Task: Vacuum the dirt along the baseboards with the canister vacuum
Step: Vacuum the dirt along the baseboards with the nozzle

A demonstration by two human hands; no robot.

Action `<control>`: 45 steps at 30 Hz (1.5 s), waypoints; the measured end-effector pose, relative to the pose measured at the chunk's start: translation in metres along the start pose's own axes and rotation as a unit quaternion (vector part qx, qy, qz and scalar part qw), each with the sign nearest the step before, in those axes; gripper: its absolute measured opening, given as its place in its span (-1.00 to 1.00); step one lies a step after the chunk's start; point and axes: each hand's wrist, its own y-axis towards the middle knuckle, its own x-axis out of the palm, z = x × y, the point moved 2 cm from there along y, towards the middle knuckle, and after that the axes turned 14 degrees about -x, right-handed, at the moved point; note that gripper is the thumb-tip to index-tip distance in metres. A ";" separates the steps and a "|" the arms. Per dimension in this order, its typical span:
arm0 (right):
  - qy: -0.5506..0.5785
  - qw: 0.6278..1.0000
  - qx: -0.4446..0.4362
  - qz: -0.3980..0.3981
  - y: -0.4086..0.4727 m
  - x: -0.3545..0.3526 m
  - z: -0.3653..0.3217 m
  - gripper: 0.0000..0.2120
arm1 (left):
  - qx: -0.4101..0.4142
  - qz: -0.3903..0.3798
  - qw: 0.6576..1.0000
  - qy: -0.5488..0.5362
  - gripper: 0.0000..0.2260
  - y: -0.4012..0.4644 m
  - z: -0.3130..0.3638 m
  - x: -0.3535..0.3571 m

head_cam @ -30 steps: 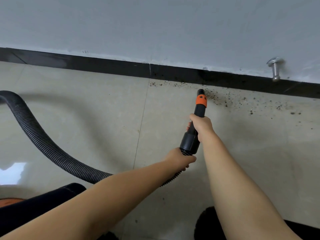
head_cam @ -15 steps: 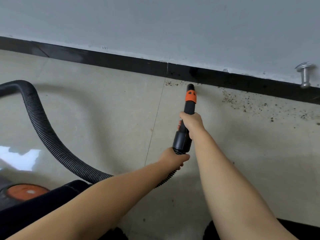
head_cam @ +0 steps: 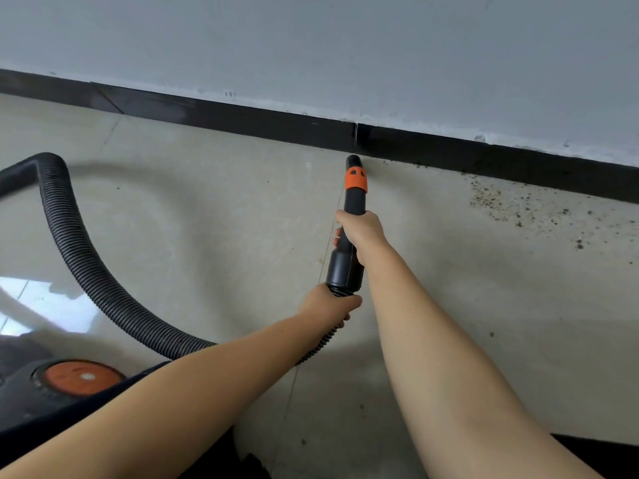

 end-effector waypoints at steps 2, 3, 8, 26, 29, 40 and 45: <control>0.003 1.000 -0.001 0.023 0.000 -0.013 -0.001 -0.86 | 0.003 -0.013 1.000 0.018 -0.84 0.001 0.005 0.006; 0.004 0.999 -0.002 0.037 0.000 -0.022 -0.001 -0.87 | 0.004 -0.022 0.999 0.028 -0.82 0.000 0.009 0.011; 0.027 0.993 0.005 0.117 0.001 -0.074 0.001 -0.90 | 0.019 -0.069 0.994 0.083 -0.79 -0.005 0.025 0.048; -0.013 0.999 -0.004 0.043 0.008 -0.052 -0.002 -0.85 | -0.009 -0.038 0.999 0.004 -0.85 -0.006 0.017 0.044; -0.022 1.000 -0.004 0.005 0.012 -0.023 -0.004 -0.84 | -0.012 -0.020 0.999 -0.036 -0.86 -0.005 0.012 0.026; -0.066 0.995 -0.019 -0.078 0.034 0.043 -0.017 -0.83 | -0.017 0.018 0.994 -0.105 -0.83 0.003 0.019 -0.022; -0.106 0.987 -0.008 -0.124 0.022 0.056 -0.014 -0.84 | -0.040 0.025 0.991 -0.129 -0.88 -0.007 0.009 -0.022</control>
